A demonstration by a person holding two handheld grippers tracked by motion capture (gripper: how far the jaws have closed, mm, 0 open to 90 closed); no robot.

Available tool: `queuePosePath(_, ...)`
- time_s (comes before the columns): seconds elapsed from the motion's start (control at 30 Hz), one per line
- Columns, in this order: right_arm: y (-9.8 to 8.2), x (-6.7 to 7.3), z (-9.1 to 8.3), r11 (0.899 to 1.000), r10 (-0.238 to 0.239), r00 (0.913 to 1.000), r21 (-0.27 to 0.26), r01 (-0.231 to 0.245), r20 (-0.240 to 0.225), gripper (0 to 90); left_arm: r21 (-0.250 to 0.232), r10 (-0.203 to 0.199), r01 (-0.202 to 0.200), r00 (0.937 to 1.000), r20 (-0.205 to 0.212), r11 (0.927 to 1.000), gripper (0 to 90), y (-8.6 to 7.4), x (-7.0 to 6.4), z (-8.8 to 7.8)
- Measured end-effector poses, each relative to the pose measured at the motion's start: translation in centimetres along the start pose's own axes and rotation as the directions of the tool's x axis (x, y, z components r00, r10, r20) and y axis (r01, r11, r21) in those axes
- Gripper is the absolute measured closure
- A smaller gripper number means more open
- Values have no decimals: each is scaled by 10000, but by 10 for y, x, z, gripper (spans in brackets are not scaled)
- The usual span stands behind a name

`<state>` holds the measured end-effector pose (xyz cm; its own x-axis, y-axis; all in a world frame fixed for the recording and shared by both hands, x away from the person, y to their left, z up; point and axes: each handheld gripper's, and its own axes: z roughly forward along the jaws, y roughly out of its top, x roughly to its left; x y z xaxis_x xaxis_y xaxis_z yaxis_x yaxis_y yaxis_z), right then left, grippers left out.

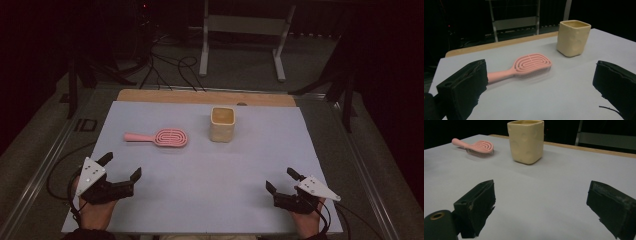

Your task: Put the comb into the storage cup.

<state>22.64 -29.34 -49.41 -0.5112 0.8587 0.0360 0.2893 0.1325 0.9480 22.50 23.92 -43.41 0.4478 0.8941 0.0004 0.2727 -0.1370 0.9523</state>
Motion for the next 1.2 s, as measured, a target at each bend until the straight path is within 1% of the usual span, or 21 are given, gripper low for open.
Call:
queuePosePath(0.03, 0, 0, 0, 10000, -5, 10000, 4, 5, 10, 82, 11, 23, -23, 10000, 10, 10000, 3, 2, 0, 1)
queuePosePath(0.13, 0, -1, 0, 10000, 9, 10000, 5, -9, 8, 82, 100, 286, -286, 9996, -2, 9995, 3, 7, -1, 6)
queuePosePath(0.27, 0, -1, -1, 10000, 32, 10000, -26, -31, 19, 82, 103, 465, -465, 9989, 40, 9989, 3, 14, -2, 11)
queuePosePath(0.4, 0, -1, -1, 10000, 51, 10000, -26, -51, 33, 82, 260, 738, -741, 9972, 109, 9969, 3, 21, -3, 15)
queuePosePath(0.53, 0, -1, -1, 10000, 85, 10000, -36, -85, 33, 82, 311, 875, -879, 9960, 154, 9956, 3, 27, -2, 18)
queuePosePath(0.6, 0, 0, -1, 10000, 56, 10000, -47, -56, 28, 82, 344, 1053, -1058, 9943, 181, 9938, 3, 32, -2, 21)
queuePosePath(0.7, 0, 0, -1, 10000, 30, 10000, -12, -30, 44, 82, 409, 1182, -1187, 9929, 133, 9921, 2, 36, -2, 23)
queuePosePath(0.8, 0, 0, 0, 10000, 88, 10000, 0, -88, 35, 82, 461, 1211, -1215, 9926, 122, 9915, 1, 39, 0, 26)
queuePosePath(0.93, 0, 0, 0, 10000, 87, 10000, -32, -87, 12, 82, 486, 1139, -1144, 9934, 136, 9922, 1, 41, 1, 30)
queuePosePath(1.07, 0, 0, 0, 10000, 62, 10000, -23, -62, 23, 82, 598, 1202, -1203, 9927, 64, 9909, 1, 44, 4, 34)
queuePosePath(1.13, 0, 0, 0, 10000, 56, 10000, -16, -56, 13, 82, 584, 1181, -1182, 9930, 48, 9913, 1, 45, 5, 35)
queuePosePath(1.2, 0, 0, 1, 10000, 55, 10000, 0, -55, -22, 82, 651, 1033, -1038, 9946, 104, 9925, 0, 48, 9, 37)
